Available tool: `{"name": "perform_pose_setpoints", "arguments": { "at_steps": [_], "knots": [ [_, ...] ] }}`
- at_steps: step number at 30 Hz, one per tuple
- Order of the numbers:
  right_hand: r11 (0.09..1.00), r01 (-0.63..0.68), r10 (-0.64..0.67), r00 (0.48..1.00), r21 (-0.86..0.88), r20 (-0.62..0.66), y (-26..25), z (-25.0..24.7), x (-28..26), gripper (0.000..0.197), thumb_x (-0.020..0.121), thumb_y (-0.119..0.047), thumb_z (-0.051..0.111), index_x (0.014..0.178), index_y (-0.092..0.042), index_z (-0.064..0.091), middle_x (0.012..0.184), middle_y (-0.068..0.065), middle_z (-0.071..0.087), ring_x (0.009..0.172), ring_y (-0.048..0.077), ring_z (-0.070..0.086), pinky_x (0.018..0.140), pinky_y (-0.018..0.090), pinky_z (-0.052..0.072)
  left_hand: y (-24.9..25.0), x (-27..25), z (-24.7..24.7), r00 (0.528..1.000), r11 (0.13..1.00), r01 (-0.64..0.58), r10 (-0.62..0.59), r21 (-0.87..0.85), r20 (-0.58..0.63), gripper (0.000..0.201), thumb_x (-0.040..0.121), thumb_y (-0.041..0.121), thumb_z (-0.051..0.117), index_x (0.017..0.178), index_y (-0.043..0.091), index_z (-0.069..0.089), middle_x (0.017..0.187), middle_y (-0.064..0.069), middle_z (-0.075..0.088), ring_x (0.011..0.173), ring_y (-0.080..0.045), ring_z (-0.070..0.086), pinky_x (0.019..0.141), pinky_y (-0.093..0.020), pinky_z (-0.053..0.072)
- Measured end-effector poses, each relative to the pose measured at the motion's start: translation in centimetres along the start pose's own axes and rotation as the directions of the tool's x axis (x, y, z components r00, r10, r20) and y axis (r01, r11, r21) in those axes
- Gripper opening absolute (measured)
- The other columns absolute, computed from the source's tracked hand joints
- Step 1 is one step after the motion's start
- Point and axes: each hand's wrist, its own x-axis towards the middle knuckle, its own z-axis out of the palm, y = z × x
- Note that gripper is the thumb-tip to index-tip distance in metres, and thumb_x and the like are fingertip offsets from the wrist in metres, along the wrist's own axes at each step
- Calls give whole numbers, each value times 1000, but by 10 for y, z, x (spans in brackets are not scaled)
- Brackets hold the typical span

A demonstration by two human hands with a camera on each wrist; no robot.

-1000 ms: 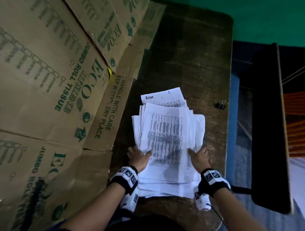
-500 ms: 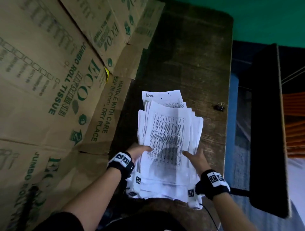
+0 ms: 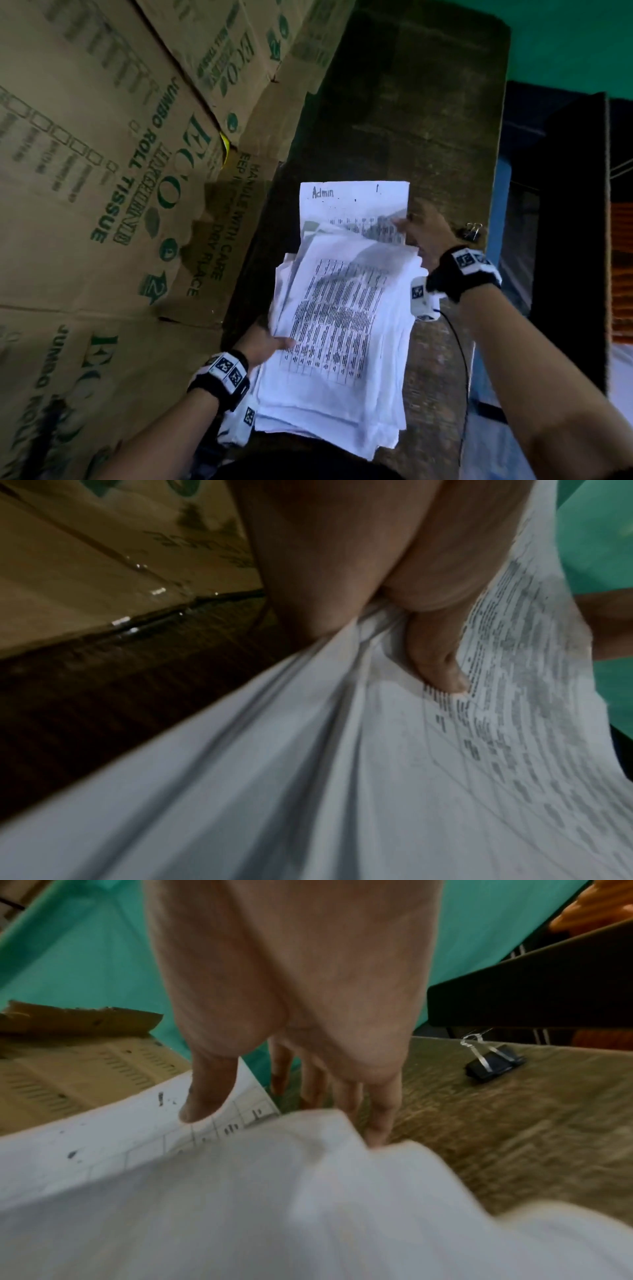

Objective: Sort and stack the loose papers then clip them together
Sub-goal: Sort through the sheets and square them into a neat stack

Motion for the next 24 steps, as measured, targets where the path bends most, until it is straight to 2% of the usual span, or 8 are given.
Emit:
{"name": "perform_pose_setpoints", "arguments": {
  "at_steps": [3,5,9,13,15,17,20,24],
  "knots": [
    [990,17,6,987,-140,159,-22,4,2,42,80,-29,76,116,-16,58,92,-7,69,75,13,62,66,30,51,-3,0,-6,999,999,-14,13,34,50,63,74,23,80,125,0,52,120,-10,61,109,-20,55,93,-24,39],
    [963,-23,91,965,-268,246,-23,7,1,20,84,-27,72,100,-17,67,71,-10,66,59,13,56,55,24,45,-3,0,-10,996,1000,-19,20,-9,91,68,68,24,83,126,6,52,120,-3,61,116,-22,55,101,-28,39],
    [981,-107,109,994,-165,2,-3,18,16,37,77,-18,79,89,14,64,76,21,66,69,25,62,60,32,42,-12,14,-11,993,998,-57,59,-25,101,101,48,52,86,134,16,47,133,2,56,125,-21,51,111,-41,36],
    [996,-53,42,988,-68,-152,13,15,15,38,73,-17,82,75,13,60,73,22,67,61,19,65,57,36,48,-3,5,-7,998,997,-66,66,-43,9,42,79,15,75,115,10,54,109,-1,58,108,-19,54,94,-26,39],
    [994,-65,52,988,-83,-144,18,8,14,25,78,-12,78,65,-1,59,65,10,63,50,0,57,55,29,44,-3,2,-6,995,990,-89,84,-107,-52,27,79,8,74,100,16,58,102,-5,63,104,-26,60,92,-31,43],
    [991,-69,53,989,-111,-135,23,3,13,30,80,-13,77,61,-3,56,62,8,60,53,8,56,57,28,39,-7,4,-10,991,983,-100,85,-154,-102,23,77,4,74,83,22,62,95,-8,69,99,-32,64,92,-38,49],
    [985,-93,74,988,-145,-134,25,-1,15,23,81,-14,76,74,-4,56,78,9,62,72,22,58,66,26,41,-7,7,-22,986,979,-108,85,-171,-141,23,76,2,74,78,22,64,87,-2,70,95,-29,66,92,-41,49],
    [976,-154,123,973,-152,-194,28,-8,21,41,80,-9,77,53,-12,46,56,-3,49,54,5,42,39,15,33,-5,12,-52,984,980,-59,25,-192,-177,13,75,8,77,78,12,65,83,-9,71,87,-28,67,86,-41,52]
  ]
}}
